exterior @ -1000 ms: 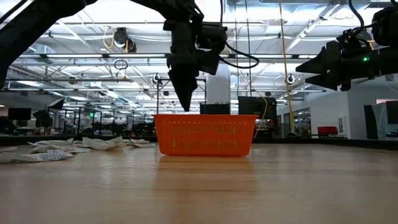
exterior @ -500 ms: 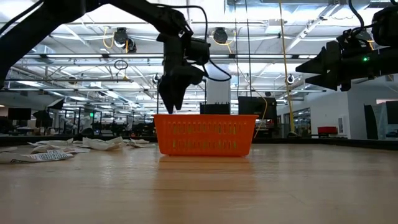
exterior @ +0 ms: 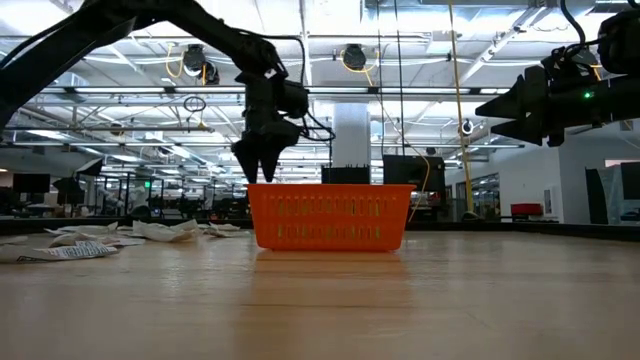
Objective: Pick & Place First Aid Supplies
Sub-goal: Put the green bandage into the green bin
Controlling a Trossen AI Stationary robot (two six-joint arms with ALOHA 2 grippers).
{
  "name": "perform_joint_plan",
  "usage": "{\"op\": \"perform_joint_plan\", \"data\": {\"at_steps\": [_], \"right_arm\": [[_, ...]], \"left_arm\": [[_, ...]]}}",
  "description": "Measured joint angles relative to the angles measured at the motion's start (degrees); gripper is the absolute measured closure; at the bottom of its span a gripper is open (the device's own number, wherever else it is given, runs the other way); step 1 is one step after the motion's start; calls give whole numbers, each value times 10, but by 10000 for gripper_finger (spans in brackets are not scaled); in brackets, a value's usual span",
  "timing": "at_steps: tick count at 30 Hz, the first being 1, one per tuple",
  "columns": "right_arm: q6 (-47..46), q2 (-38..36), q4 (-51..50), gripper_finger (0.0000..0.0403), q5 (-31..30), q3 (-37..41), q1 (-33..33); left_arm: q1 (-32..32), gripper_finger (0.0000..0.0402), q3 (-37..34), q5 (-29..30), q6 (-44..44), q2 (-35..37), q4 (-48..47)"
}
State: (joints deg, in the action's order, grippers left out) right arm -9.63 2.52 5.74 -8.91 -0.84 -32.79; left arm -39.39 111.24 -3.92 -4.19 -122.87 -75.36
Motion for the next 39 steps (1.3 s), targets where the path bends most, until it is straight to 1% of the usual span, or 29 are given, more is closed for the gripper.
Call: {"op": "perform_joint_plan", "data": {"at_steps": [6,11,19,27,32,39], "right_arm": [[0,0,0,9,0,0,0],[0,0,0,9,0,0,0],[0,0,0,9,0,0,0],[0,0,0,9,0,0,0],[0,0,0,9,0,0,0],[0,0,0,9,0,0,0]], "left_arm": [[-46,53,-3,11,0,0,2],[-71,53,-36,15,-3,13,-15],[-78,53,-137,5,-17,75,35],[-79,53,-227,10,2,134,89],[-74,53,-277,21,24,140,122],[-67,53,-332,53,63,139,177]]}}
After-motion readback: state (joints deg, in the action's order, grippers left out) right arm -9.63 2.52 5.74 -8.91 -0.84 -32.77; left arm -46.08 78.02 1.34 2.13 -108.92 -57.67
